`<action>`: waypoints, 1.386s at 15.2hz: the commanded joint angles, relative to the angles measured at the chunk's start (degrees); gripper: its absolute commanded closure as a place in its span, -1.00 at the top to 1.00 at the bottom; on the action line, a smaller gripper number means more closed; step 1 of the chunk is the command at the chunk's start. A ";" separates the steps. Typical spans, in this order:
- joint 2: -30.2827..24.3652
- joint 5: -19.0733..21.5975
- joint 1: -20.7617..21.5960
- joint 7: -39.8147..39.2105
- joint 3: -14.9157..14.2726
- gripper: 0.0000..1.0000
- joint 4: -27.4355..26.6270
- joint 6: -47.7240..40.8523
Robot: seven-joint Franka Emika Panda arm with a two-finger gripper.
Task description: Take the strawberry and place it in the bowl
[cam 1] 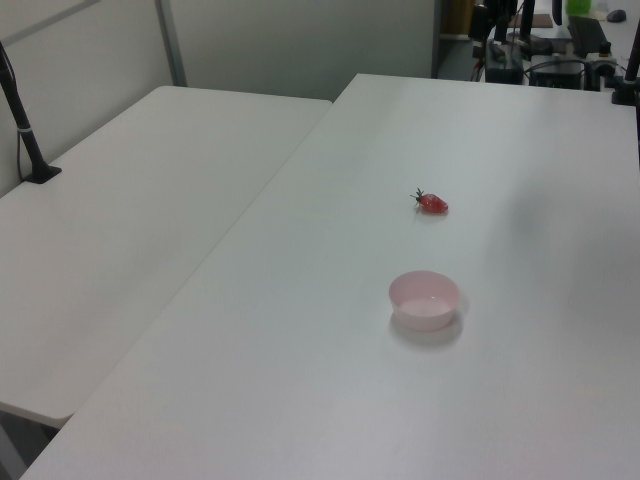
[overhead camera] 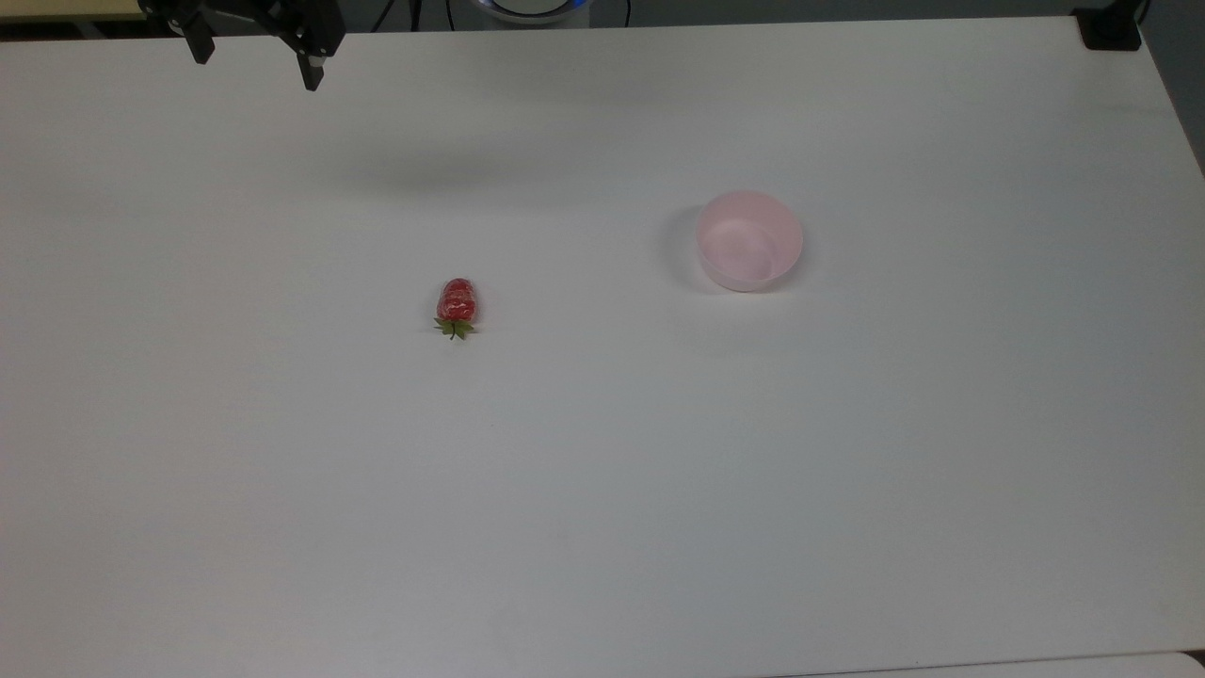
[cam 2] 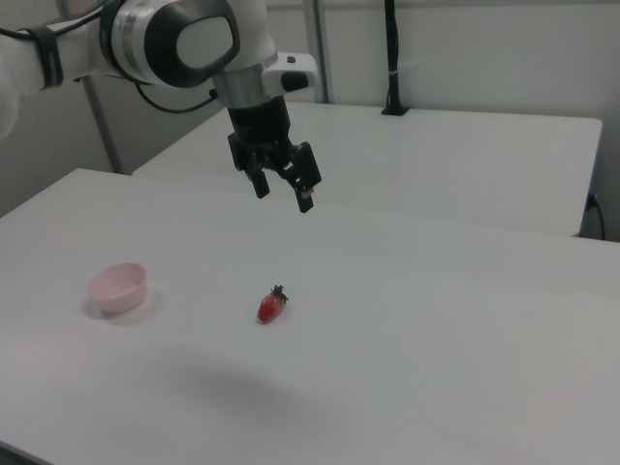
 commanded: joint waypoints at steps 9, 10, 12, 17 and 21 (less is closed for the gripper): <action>-0.15 1.02 -0.27 0.07 0.54 1.00 0.76 -2.30; -0.15 1.11 -0.27 0.07 0.54 1.00 0.76 -2.22; -0.15 1.11 -0.27 -0.01 0.54 1.00 0.76 -2.21; 0.11 1.11 -0.44 -0.10 0.54 1.00 0.85 -1.69; 0.20 1.20 -0.27 -0.10 0.54 1.00 0.85 -1.51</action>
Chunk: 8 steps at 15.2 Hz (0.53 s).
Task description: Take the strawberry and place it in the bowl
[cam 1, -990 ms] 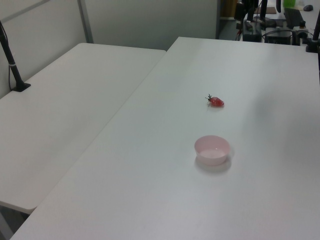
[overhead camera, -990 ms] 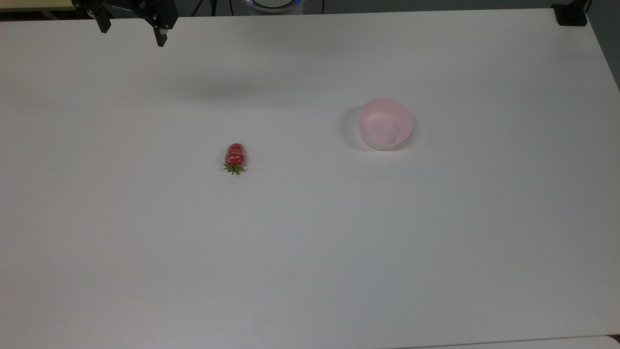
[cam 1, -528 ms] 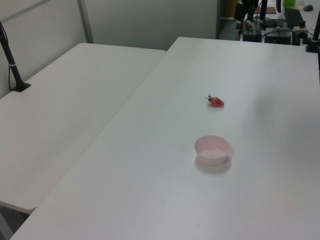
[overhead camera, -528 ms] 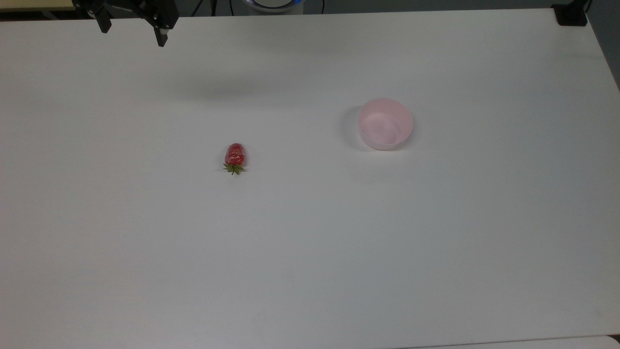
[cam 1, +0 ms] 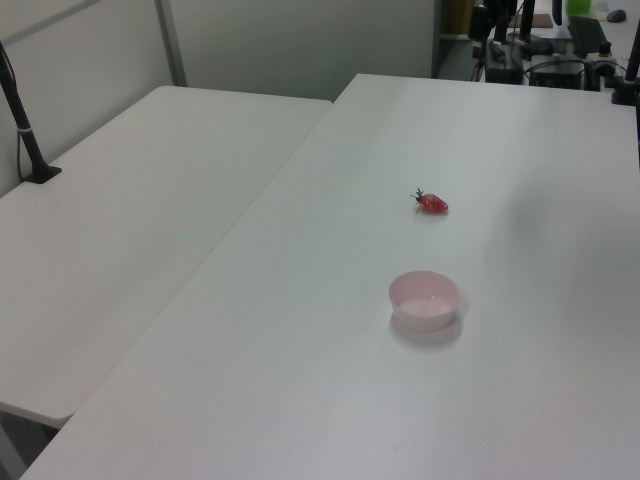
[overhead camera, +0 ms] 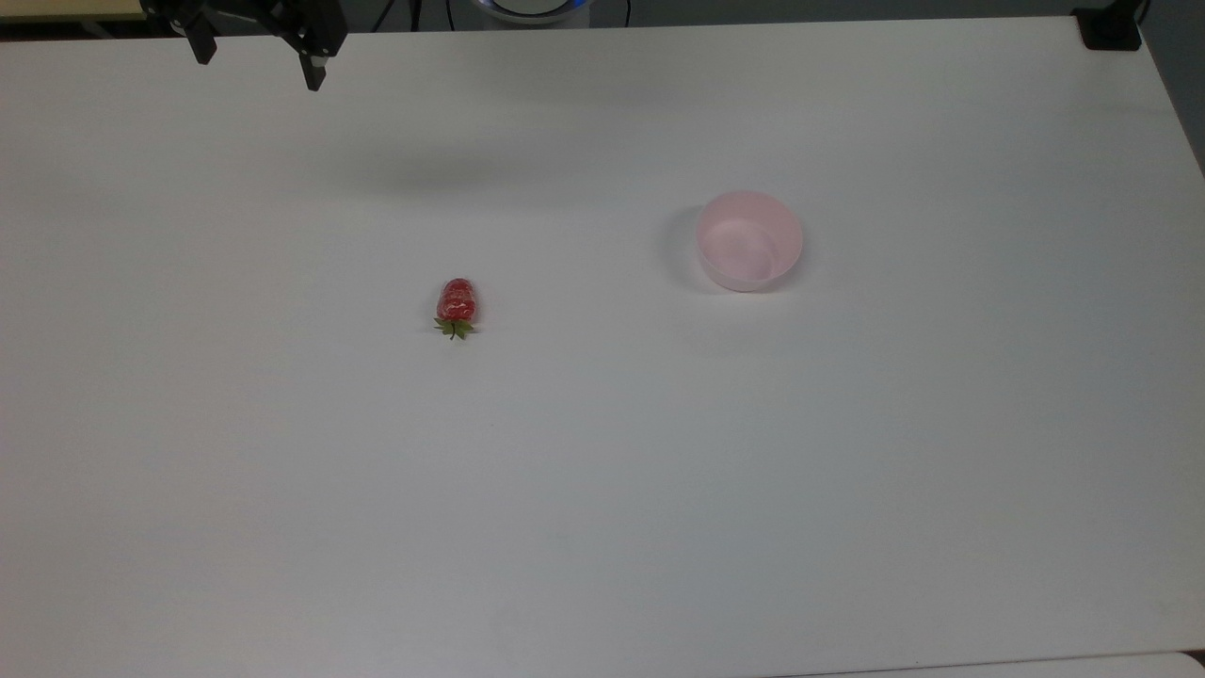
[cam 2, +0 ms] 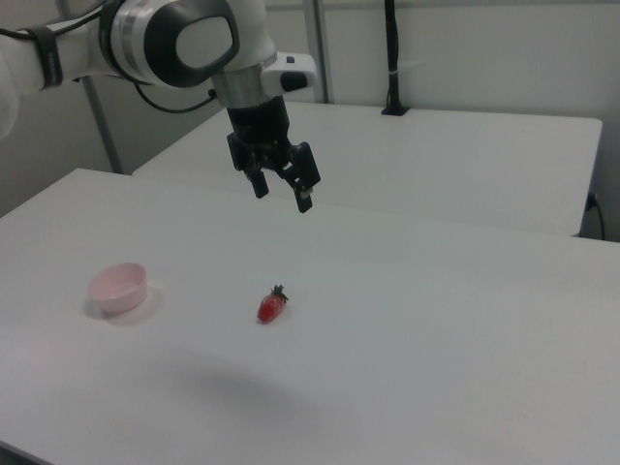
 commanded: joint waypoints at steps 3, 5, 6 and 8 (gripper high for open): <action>0.37 1.18 -0.17 -1.67 0.82 1.00 0.68 -1.57; 0.81 1.70 1.49 -5.98 1.09 1.00 0.33 -2.18; 1.16 1.71 2.81 -5.90 1.09 1.00 -0.28 -2.44; 4.31 1.62 4.48 -5.82 1.09 1.00 -0.73 -1.57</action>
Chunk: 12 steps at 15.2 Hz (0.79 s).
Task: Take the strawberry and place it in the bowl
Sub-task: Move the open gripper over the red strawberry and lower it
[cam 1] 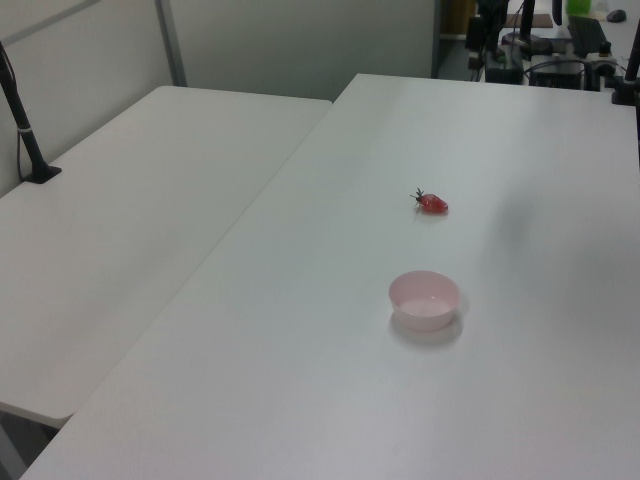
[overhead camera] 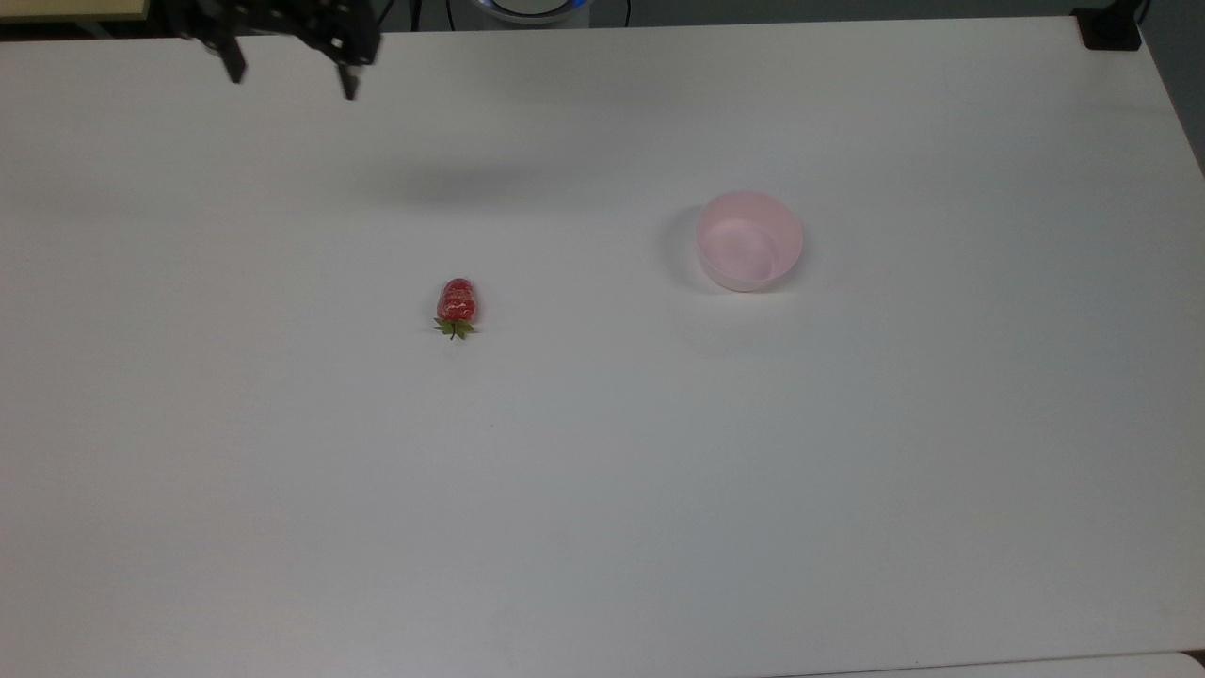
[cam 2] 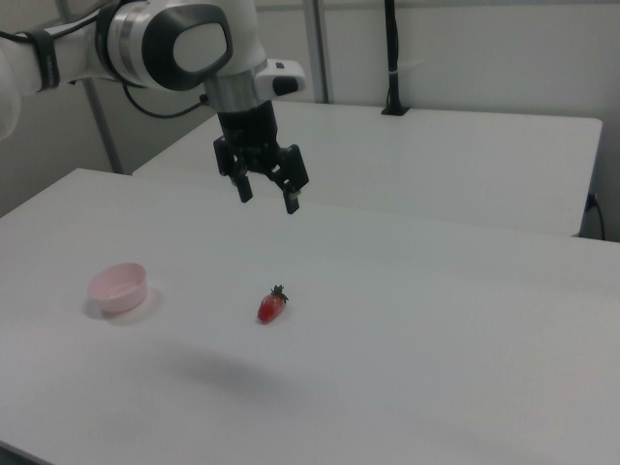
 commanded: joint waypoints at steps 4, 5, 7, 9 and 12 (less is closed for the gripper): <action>6.62 0.39 6.37 0.08 -0.17 1.00 -0.72 2.96; 7.32 0.39 6.73 2.61 -0.17 1.00 -0.81 4.10; 8.99 0.13 7.60 5.79 -0.17 1.00 -0.99 5.34; 10.57 -0.57 9.19 5.89 -0.17 1.00 -2.39 7.09; 12.86 -0.57 11.03 6.16 -0.35 0.89 -5.90 13.85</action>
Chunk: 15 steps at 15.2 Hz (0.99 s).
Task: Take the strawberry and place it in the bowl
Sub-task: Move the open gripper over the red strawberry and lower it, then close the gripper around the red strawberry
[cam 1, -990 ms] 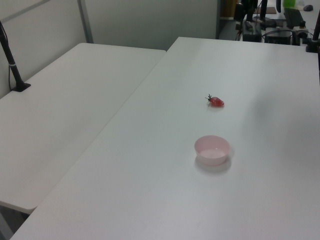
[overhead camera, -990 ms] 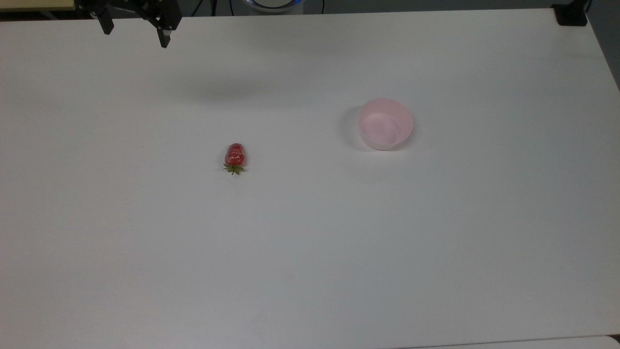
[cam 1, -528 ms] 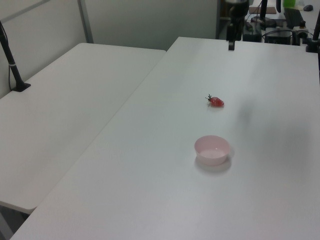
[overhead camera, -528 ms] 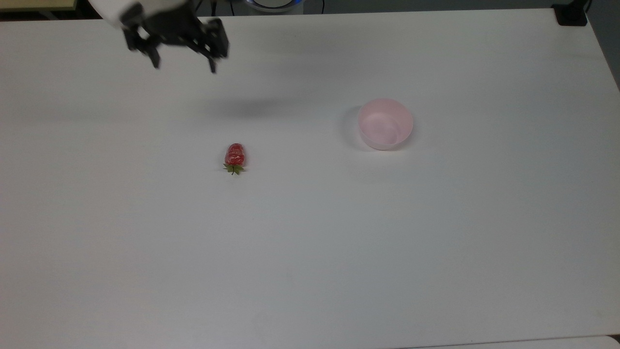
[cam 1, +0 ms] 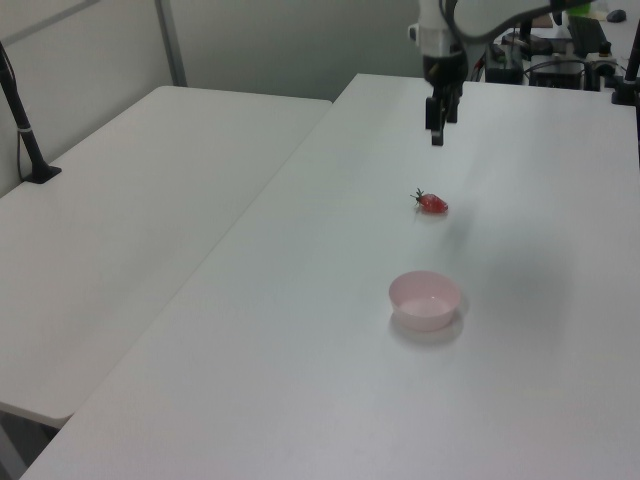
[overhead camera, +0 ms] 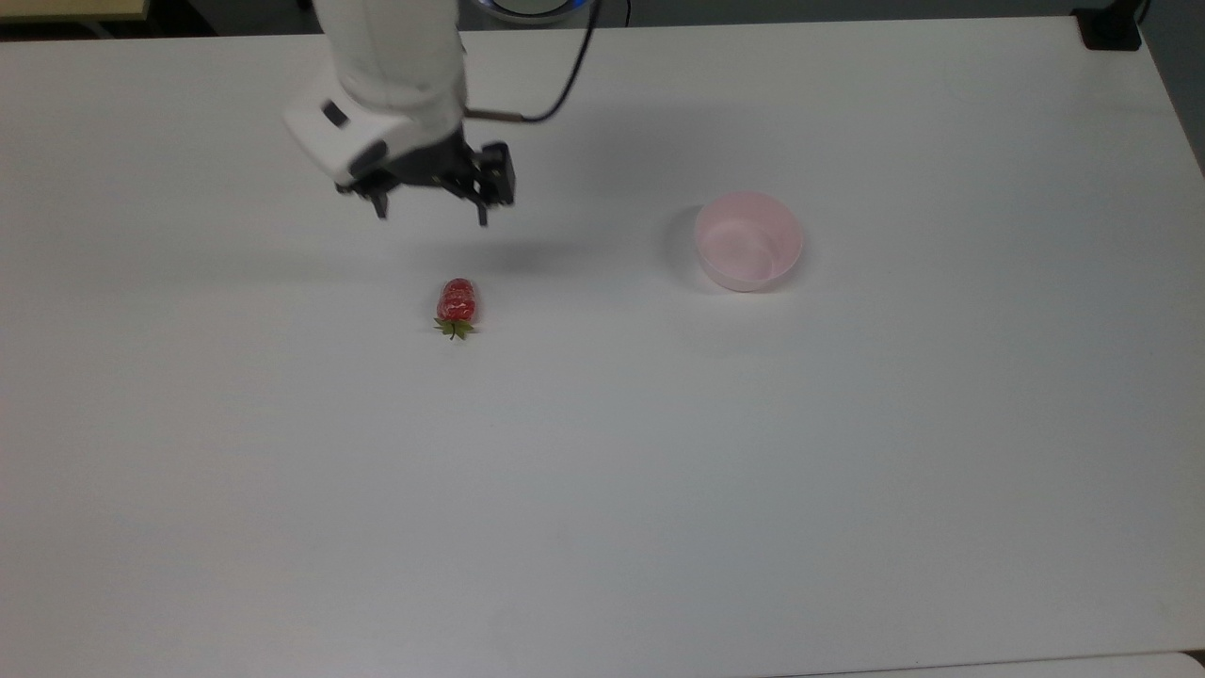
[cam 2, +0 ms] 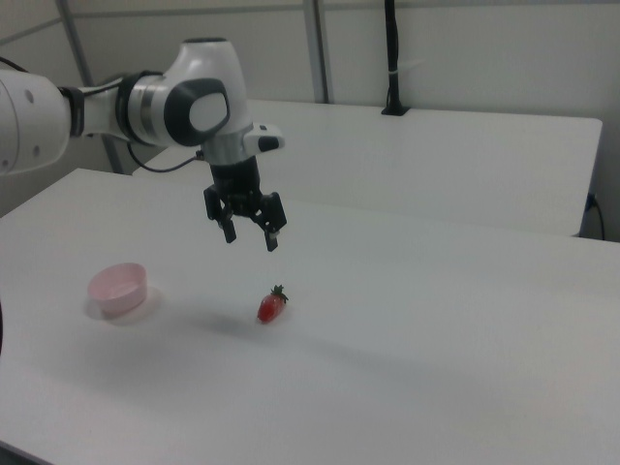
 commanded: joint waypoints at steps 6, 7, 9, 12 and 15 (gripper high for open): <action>6.22 -2.21 2.84 1.56 -1.50 0.69 -5.03 11.38; 7.01 -2.21 2.66 1.38 -2.11 0.67 -5.03 12.96; 7.80 -2.56 2.31 0.42 -2.21 0.64 -5.64 14.29; 9.65 -4.41 2.57 -0.11 -2.21 0.54 -6.08 14.73; 10.36 -4.32 2.84 0.50 -2.21 0.51 -7.05 17.62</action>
